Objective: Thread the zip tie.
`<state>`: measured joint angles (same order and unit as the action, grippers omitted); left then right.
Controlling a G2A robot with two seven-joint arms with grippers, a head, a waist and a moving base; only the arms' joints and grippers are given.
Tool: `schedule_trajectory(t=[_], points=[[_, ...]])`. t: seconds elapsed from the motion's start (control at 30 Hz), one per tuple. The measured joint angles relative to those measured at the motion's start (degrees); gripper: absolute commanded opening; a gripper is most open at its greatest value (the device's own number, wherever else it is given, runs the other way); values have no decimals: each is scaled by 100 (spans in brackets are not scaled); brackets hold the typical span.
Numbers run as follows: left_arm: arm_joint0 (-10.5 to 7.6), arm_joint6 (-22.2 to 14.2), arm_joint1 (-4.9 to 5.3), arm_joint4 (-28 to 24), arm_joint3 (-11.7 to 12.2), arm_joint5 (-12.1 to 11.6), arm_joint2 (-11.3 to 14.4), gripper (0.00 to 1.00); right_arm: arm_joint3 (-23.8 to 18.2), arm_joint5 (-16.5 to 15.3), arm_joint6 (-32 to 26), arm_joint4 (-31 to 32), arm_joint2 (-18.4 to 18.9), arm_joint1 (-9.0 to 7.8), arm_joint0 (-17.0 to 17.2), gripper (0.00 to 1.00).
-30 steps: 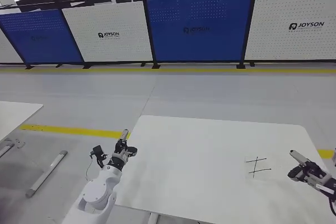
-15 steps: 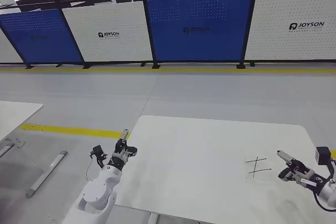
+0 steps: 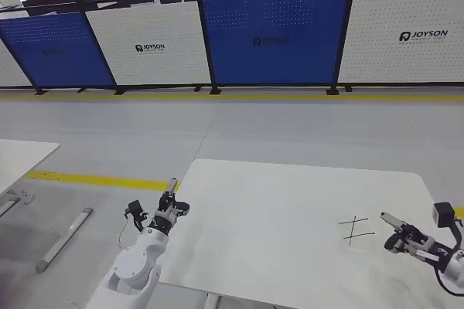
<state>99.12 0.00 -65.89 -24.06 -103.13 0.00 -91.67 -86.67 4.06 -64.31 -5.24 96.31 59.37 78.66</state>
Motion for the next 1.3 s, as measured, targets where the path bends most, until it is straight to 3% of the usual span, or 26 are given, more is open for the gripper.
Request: schedule_trajectory(t=[0.1,0.33,0.43,0.83,0.93,1.03,1.3], points=[[0,0,0,0,0,0,0,100,274,-11,-854,159,81,-92,-340,100],[0,0,0,0,0,0,0,100,966,141,-1044,463,-134,-179,-991,100],[0,0,0,0,0,0,0,100,1153,207,-1162,345,-235,-173,-1109,100],[0,0,0,0,0,0,0,100,1134,199,-1157,346,-224,-173,-1102,100],[0,0,0,0,0,0,0,100,802,-21,-728,369,-132,-165,-896,100],[0,0,0,0,0,0,0,100,494,16,-405,469,-123,-196,-713,100],[0,0,0,0,0,0,0,100,641,237,-650,839,-581,-235,-1156,100]])
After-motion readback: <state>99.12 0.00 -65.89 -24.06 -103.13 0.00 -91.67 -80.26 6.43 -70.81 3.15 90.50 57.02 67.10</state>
